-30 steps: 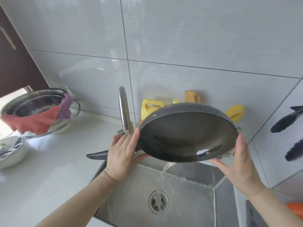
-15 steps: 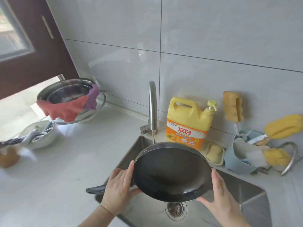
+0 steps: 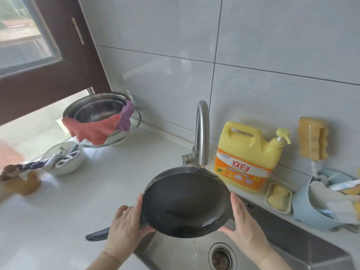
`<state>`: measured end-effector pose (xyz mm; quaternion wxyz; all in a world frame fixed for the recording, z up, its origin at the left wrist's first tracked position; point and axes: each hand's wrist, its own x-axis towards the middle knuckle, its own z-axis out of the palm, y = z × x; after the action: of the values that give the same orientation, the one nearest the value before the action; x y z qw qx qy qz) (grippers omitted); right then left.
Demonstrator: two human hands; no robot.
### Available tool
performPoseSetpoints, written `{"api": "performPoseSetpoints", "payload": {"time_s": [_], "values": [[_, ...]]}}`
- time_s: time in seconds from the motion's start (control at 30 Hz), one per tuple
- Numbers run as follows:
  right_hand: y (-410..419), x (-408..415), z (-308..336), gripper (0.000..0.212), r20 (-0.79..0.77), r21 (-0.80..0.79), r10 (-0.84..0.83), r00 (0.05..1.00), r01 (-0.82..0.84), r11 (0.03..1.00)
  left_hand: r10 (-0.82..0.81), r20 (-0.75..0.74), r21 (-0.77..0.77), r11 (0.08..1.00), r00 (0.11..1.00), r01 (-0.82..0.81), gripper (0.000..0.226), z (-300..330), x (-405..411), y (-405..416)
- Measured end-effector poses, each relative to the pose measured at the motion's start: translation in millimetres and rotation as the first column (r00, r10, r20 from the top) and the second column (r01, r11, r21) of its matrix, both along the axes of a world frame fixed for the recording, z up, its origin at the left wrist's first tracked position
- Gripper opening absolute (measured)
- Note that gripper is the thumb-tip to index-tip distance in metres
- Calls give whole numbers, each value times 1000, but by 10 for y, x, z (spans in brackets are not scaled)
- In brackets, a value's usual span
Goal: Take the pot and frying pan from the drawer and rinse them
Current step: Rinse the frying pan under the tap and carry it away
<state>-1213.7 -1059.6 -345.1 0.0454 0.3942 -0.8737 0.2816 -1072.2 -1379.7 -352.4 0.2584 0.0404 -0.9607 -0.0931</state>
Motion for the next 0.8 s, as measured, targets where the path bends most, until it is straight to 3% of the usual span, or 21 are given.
{"api": "performPoseSetpoints", "payload": {"time_s": [0.23, 0.37, 0.4, 0.6, 0.73, 0.8], "values": [[253, -22, 49, 149, -9, -13, -152, 988, 152, 988, -37, -2, -52, 998, 999, 37, 98, 11, -254, 224], [577, -47, 85, 99, -120, -106, -246, 962, 234, 966, -102, -13, -57, 993, 995, 101, 94, 20, -471, 497], [657, -54, 91, 96, -127, -102, -272, 954, 260, 960, -124, -20, -61, 991, 992, 123, 93, 19, -515, 564], [921, -88, 109, 105, -126, -75, -390, 912, 383, 921, -168, 22, -8, 986, 985, 168, 97, 66, -641, 789], [784, -89, 115, 97, -128, -100, -251, 959, 239, 966, -153, 40, 30, 988, 987, 152, 100, 39, -523, 663], [644, -82, 108, 111, -89, -102, -175, 980, 166, 981, -128, 21, 8, 992, 992, 128, 98, 43, -439, 546]]}}
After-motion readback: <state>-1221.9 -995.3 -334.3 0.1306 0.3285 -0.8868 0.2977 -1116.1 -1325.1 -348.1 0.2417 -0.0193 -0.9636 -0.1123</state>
